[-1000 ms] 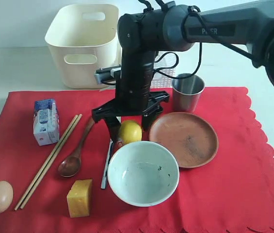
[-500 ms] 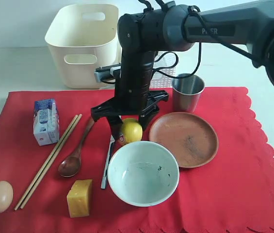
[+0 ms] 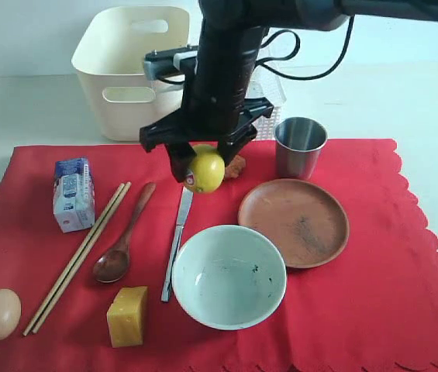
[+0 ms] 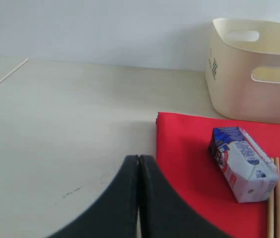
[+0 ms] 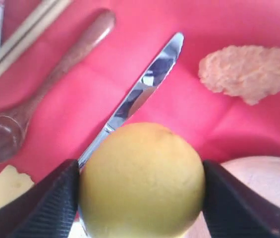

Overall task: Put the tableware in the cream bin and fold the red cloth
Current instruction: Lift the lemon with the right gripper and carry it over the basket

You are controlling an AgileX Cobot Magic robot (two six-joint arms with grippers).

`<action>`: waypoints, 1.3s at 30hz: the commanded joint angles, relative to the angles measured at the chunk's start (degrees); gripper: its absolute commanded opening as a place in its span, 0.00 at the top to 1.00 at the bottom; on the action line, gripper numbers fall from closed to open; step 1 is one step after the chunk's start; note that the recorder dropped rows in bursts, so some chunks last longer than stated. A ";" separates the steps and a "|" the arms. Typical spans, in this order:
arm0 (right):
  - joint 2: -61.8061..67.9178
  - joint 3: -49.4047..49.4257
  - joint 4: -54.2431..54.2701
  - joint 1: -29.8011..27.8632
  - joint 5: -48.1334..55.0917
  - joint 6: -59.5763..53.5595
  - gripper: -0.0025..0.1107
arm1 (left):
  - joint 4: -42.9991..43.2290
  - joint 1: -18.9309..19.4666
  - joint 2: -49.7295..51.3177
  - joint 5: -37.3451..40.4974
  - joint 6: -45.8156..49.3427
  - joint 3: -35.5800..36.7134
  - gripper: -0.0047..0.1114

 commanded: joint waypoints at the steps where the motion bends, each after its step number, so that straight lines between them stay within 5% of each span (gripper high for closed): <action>1: -4.07 0.13 -1.62 -0.03 -1.79 -0.79 0.98 | -0.17 -0.09 -0.34 -0.09 -0.02 0.14 0.96; 17: -10.58 0.13 -11.70 -0.27 -7.80 0.25 0.98 | -0.17 -0.09 -0.34 -0.09 -0.02 0.14 0.96; 39: -0.93 0.13 -12.24 -12.12 -25.68 5.64 0.98 | -0.17 -0.09 -0.34 -0.09 -0.02 0.14 0.96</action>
